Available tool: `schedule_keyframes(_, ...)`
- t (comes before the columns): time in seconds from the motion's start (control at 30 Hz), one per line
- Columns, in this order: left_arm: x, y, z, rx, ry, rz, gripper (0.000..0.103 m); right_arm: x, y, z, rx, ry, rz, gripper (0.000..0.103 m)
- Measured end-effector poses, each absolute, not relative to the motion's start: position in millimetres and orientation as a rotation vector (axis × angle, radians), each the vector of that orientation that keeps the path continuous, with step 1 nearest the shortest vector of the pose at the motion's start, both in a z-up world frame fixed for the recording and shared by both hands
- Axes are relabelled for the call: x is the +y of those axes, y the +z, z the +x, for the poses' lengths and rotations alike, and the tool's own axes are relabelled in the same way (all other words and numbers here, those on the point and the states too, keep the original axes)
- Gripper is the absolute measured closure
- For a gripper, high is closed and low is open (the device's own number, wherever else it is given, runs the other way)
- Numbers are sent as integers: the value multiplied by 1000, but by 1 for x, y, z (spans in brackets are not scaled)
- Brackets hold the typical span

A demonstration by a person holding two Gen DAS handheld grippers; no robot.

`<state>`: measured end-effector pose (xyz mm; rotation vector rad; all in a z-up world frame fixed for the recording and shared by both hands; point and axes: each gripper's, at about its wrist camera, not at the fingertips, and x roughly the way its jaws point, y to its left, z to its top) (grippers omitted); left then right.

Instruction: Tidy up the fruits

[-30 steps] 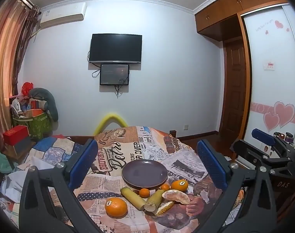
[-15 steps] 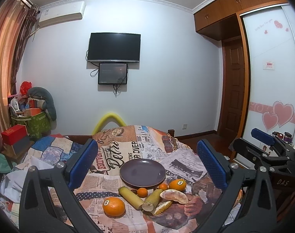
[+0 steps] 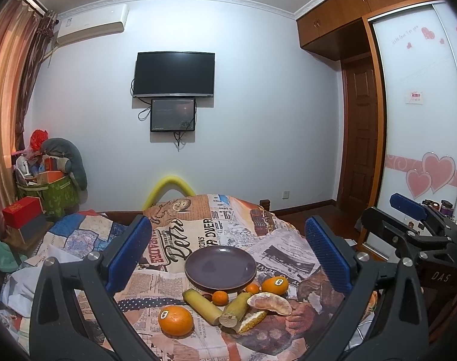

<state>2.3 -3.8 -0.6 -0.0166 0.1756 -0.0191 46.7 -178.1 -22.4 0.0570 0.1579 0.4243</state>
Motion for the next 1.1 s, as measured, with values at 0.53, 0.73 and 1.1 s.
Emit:
schedule_keyframes(0.53, -4, -2, 4, 178, -11, -17, 0, -177, -24, 49, 154, 423, 59, 0)
schedule_keyframes(0.73, -1, -2, 5, 181, -10, -23, 0, -177, -24, 48, 152, 421, 59, 0)
schedule_keyframes(1.1, 1, -3, 6, 181, -6, -27, 0, -178, -27, 49, 153, 421, 60, 0)
